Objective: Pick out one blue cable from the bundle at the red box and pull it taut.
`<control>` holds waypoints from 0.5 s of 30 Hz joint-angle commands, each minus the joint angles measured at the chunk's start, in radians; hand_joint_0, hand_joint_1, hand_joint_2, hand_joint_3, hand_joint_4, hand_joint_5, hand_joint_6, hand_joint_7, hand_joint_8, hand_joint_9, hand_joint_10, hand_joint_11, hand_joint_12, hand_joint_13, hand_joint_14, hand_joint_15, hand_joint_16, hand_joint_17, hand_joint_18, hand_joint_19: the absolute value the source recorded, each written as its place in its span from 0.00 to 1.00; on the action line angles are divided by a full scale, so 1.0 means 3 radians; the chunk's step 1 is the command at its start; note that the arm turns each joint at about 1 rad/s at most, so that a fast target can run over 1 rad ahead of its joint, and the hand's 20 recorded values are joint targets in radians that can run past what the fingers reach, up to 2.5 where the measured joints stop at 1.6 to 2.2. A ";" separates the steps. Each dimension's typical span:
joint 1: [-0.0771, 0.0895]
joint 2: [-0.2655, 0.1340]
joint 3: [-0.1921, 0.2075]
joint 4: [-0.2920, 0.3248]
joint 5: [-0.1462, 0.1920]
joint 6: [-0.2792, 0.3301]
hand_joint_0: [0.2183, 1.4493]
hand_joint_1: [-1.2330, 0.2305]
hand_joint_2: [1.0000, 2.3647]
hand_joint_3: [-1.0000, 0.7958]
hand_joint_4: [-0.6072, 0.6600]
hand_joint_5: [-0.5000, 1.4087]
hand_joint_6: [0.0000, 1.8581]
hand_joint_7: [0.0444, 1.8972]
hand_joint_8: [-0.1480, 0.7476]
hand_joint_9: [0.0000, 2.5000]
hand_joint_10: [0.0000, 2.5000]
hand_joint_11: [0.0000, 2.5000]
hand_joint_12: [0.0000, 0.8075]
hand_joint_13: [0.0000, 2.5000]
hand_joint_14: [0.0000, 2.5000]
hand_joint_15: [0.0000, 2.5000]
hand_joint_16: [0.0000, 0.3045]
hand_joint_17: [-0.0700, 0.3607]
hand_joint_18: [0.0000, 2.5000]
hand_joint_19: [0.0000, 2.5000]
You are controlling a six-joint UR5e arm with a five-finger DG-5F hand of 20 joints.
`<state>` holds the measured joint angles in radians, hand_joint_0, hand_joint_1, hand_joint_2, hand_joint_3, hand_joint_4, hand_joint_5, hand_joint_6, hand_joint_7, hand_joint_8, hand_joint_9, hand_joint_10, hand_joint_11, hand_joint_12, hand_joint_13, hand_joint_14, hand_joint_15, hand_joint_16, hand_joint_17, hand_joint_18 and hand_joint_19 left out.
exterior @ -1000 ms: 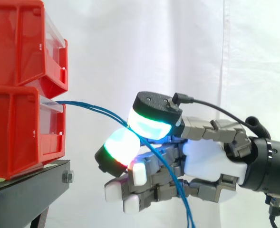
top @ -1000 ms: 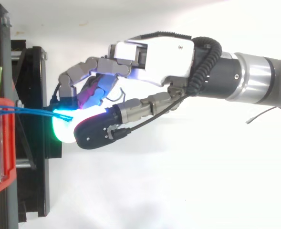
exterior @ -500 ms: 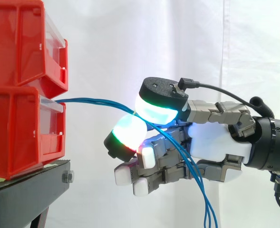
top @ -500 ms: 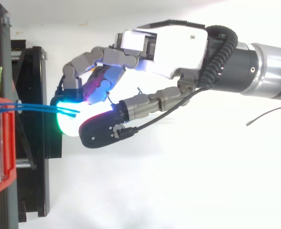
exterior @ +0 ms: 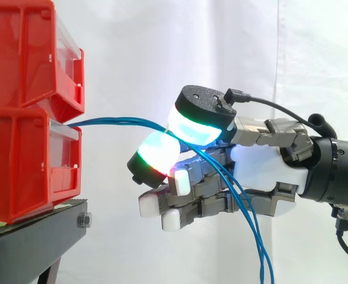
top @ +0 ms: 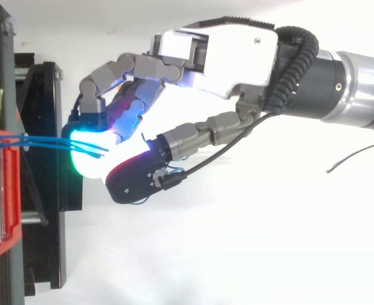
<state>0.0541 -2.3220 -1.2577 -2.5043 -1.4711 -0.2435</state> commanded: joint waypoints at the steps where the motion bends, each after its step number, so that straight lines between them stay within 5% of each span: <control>1: -0.0001 -0.0001 0.0000 -0.0002 0.0000 0.0009 0.33 0.29 0.01 0.42 0.61 0.17 0.46 0.52 0.46 0.39 0.01 0.25 0.40 0.29 0.01 0.13 0.15 0.41 0.24 0.22; 15: -0.0001 -0.0001 0.0005 -0.0059 0.0005 0.0034 0.35 0.27 0.01 0.41 0.57 0.16 0.48 0.53 0.46 0.39 0.01 0.25 0.40 0.30 0.01 0.13 0.15 0.41 0.25 0.22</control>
<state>0.0537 -2.3224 -1.2576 -2.5199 -1.4705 -0.2341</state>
